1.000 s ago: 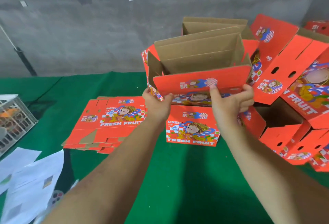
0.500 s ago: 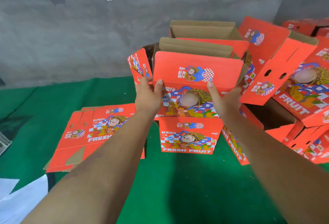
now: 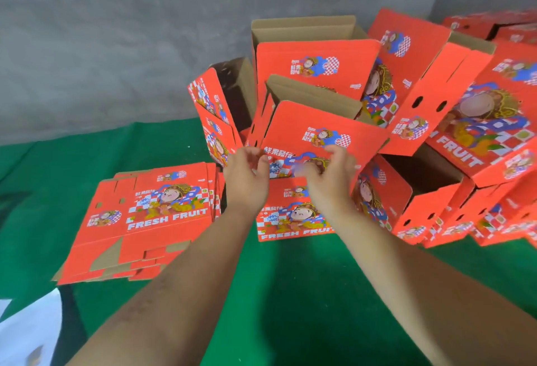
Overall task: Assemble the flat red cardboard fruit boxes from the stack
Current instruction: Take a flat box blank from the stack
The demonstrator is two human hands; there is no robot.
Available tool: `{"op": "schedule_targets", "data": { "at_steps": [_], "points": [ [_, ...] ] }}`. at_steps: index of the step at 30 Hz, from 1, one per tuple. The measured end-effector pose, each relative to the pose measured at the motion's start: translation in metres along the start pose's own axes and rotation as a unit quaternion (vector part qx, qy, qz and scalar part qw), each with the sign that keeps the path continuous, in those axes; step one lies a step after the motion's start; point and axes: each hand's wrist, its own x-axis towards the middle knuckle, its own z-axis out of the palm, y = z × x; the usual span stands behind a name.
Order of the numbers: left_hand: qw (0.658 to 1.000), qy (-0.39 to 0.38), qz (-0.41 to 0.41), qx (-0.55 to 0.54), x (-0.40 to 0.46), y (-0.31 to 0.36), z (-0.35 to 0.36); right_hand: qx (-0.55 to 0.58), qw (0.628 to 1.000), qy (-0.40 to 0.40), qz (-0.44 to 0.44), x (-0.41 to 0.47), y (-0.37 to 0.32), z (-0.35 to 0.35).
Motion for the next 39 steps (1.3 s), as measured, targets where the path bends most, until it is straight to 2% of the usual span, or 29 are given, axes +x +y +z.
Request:
{"op": "schedule_targets", "data": {
  "at_steps": [2, 4, 13, 16, 20, 24, 27, 31, 36, 39],
  "points": [
    [0.998, -0.03, -0.014, -0.051, -0.016, 0.001, 0.005, 0.026, 0.994, -0.081, -0.073, -0.017, -0.005, 0.011],
    [0.995, -0.051, -0.029, -0.082, -0.032, -0.005, 0.006, 0.043, 0.982, -0.149, -0.106, -0.03, -0.009, 0.024],
    [0.975, -0.019, -0.175, -0.138, -0.064, -0.084, -0.064, 0.009, 0.936, -0.344, -0.081, -0.097, -0.02, 0.098],
    [0.965, 0.002, -0.232, -0.12, -0.071, -0.126, -0.097, 0.01, 0.911, -0.412, -0.007, -0.125, -0.028, 0.145],
    [0.936, 0.024, -0.334, -0.109, -0.073, -0.189, -0.149, 0.034, 0.866, -0.455, 0.204, -0.161, -0.032, 0.209],
    [0.913, 0.027, -0.398, -0.083, -0.066, -0.248, -0.194, -0.014, 0.866, -0.417, 0.275, -0.172, -0.015, 0.258],
    [0.912, -0.027, -0.404, -0.062, -0.055, -0.283, -0.213, -0.021, 0.875, -0.364, 0.319, -0.171, -0.001, 0.283],
    [0.918, -0.098, -0.384, -0.018, -0.034, -0.322, -0.229, -0.03, 0.865, -0.342, 0.366, -0.167, 0.015, 0.307],
    [0.923, -0.148, -0.336, 0.114, -0.017, -0.341, -0.236, -0.073, 0.874, -0.278, 0.391, -0.168, 0.029, 0.319],
    [0.902, -0.197, -0.302, 0.239, -0.021, -0.342, -0.24, -0.097, 0.868, -0.264, 0.409, -0.169, 0.033, 0.321]
  ]
}}
